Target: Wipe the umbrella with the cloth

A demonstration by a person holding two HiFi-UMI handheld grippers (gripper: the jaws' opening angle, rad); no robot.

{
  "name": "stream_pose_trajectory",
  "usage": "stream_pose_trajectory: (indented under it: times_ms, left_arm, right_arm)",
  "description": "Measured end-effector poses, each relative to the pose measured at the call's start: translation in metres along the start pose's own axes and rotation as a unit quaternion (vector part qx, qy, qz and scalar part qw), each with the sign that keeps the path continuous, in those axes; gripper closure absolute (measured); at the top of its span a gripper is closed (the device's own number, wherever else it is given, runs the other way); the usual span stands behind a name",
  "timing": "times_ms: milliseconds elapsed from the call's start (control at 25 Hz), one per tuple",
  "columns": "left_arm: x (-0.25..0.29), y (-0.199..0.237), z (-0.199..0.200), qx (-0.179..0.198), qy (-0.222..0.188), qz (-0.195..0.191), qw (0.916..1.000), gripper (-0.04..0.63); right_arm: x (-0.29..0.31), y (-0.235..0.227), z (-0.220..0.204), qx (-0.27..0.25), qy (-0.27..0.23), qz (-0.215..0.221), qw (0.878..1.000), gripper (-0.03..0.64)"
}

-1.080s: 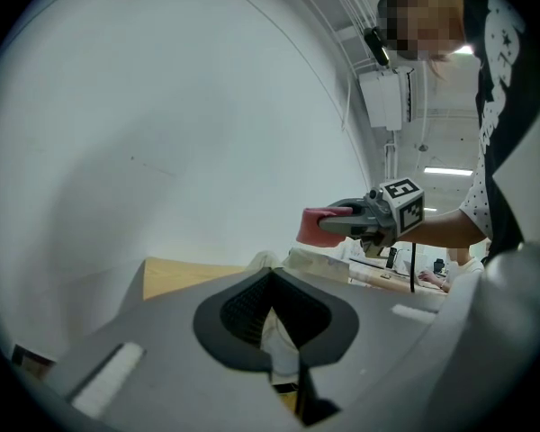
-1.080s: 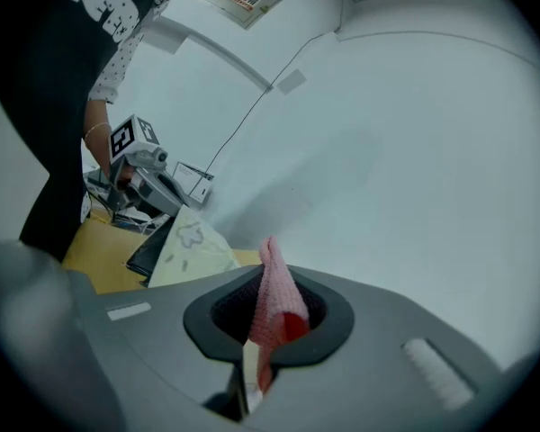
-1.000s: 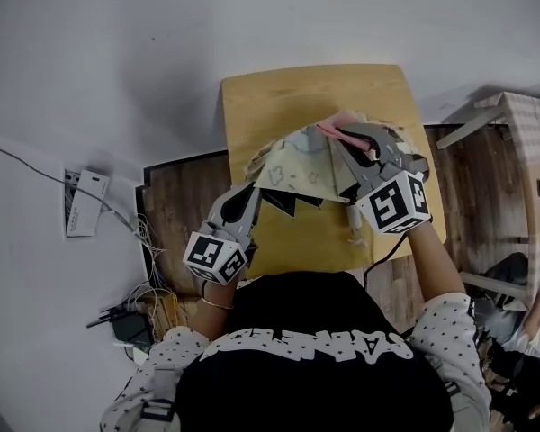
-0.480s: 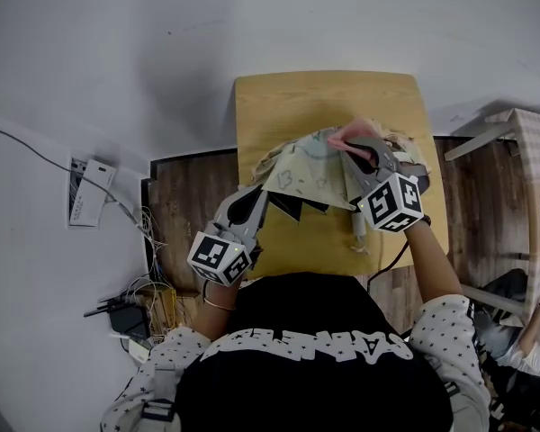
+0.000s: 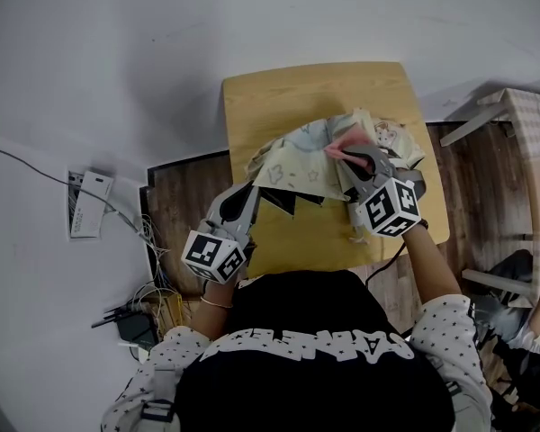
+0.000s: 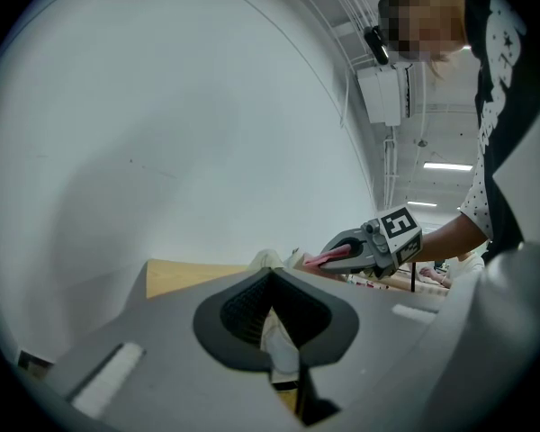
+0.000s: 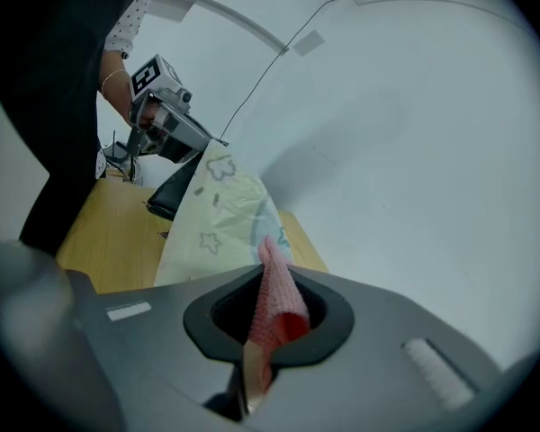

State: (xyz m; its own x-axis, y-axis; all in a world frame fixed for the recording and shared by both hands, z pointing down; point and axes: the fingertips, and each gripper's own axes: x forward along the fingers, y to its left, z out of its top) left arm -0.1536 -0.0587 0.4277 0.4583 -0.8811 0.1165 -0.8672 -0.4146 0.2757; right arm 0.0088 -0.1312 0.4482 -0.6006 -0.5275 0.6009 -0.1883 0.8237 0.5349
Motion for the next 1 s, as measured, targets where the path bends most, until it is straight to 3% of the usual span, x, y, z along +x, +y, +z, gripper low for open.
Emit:
stream_pose_trajectory:
  times_ms: [680, 800, 1000]
  left_arm:
    - [-0.002, -0.007, -0.004, 0.023, 0.013, -0.018, 0.9995, 0.592]
    - [-0.001, -0.02, -0.006, 0.045, 0.022, -0.047, 0.9977, 0.569]
    - [-0.008, -0.026, 0.003, 0.05, 0.008, -0.033, 0.9982, 0.535]
  right_arm:
    - [-0.018, 0.037, -0.012, 0.044, 0.004, 0.012, 0.999, 0.583]
    - [-0.022, 0.044, -0.012, 0.045, 0.001, 0.019, 0.999, 0.583]
    - [-0.032, 0.047, -0.005, 0.043, -0.022, 0.018, 0.999, 0.583]
